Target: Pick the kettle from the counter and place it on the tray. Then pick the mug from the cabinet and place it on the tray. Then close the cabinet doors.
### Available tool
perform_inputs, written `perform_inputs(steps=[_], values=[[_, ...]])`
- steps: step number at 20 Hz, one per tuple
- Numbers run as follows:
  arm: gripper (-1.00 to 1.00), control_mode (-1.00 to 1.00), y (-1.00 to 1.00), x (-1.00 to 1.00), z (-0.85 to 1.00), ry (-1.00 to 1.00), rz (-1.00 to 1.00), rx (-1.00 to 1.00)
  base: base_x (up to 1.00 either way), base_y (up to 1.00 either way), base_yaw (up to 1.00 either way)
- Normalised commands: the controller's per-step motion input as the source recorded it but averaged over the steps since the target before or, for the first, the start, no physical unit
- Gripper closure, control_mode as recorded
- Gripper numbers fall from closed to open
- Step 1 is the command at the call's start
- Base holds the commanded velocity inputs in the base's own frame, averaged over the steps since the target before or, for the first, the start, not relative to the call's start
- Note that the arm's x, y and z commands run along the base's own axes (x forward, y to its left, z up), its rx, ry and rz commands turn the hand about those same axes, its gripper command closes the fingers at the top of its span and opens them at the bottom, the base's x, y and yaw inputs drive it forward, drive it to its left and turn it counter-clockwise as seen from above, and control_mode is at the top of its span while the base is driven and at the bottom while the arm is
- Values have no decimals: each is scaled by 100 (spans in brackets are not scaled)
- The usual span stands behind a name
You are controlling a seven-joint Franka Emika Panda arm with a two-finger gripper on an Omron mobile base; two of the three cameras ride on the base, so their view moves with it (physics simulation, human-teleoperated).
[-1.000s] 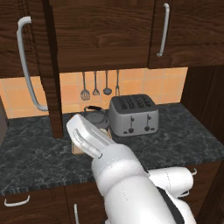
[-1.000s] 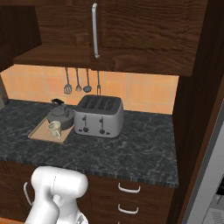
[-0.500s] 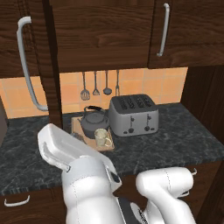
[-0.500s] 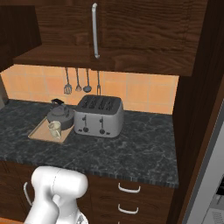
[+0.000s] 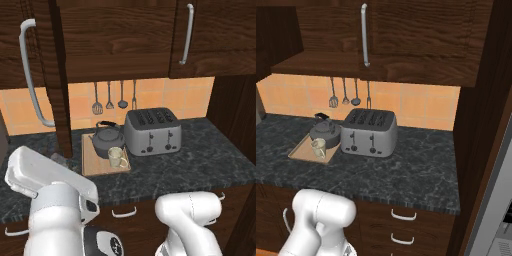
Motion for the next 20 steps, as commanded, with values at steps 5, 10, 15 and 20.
perform_inputs(steps=[5,10,15,20], values=[[100,-100,71,31,-17,0,-12,0,0,0,0],[100,-100,69,78,-6,0,-20,3,0,0,0],[100,-100,71,56,-28,0,-17,0,0,0,0],[100,-100,38,44,-8,-3,-16,2,0,0,0]])
